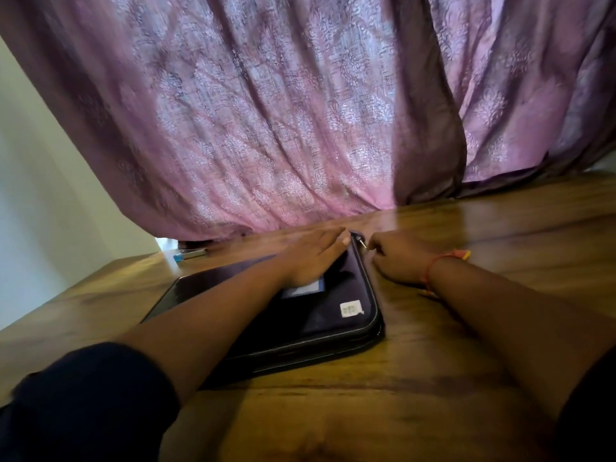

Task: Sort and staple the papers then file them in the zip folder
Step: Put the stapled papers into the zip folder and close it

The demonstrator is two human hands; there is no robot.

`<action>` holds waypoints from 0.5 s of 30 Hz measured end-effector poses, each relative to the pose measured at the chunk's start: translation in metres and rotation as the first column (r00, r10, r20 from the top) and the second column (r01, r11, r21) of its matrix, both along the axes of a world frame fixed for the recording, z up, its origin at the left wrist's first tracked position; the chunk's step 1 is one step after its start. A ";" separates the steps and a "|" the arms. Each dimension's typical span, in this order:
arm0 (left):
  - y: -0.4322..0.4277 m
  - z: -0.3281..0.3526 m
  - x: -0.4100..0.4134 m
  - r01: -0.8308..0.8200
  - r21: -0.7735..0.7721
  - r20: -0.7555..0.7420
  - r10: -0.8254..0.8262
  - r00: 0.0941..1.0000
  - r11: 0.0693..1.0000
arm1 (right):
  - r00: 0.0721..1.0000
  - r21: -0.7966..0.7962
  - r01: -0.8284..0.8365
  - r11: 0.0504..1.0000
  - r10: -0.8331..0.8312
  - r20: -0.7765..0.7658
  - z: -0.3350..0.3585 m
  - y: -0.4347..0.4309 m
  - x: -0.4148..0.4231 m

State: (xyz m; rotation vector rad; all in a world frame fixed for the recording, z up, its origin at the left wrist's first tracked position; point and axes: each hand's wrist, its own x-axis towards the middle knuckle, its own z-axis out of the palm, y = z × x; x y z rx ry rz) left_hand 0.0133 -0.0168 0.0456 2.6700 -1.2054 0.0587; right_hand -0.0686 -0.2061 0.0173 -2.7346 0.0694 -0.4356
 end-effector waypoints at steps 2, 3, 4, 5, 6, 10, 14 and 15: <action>-0.027 0.004 0.012 0.025 -0.056 -0.027 -0.026 0.999 0.998 | 1.000 0.026 -0.029 0.999 0.029 0.000 -0.001 0.001 0.001; -0.038 0.004 0.018 0.009 -0.067 -0.056 -0.013 0.998 0.998 | 0.999 0.035 -0.048 0.998 0.048 0.011 -0.002 0.003 0.002; -0.048 0.005 0.025 -0.013 -0.069 -0.083 0.007 0.997 0.998 | 0.998 0.033 -0.063 0.997 0.062 0.023 -0.002 0.003 0.002; -0.055 0.004 0.032 -0.039 -0.067 -0.102 0.032 0.994 0.997 | 0.997 0.028 -0.074 0.997 0.073 0.021 -0.002 0.004 0.003; -0.061 0.004 0.037 -0.063 -0.065 -0.111 0.055 0.992 0.996 | 0.996 0.017 -0.083 0.996 0.083 0.014 -0.003 0.004 0.005; -0.074 -0.003 0.055 -0.124 -0.118 -0.098 0.113 0.989 0.985 | 0.998 -0.042 -0.057 0.997 0.056 -0.040 -0.007 0.001 0.013; -0.070 -0.006 0.056 -0.112 -0.236 -0.168 0.073 0.983 0.965 | 0.993 -0.108 -0.037 0.993 0.025 -0.111 -0.009 0.001 0.019; -0.069 -0.007 0.056 -0.115 -0.270 -0.190 0.064 0.980 0.956 | 0.995 -0.113 -0.025 0.993 0.013 -0.102 -0.009 0.001 0.019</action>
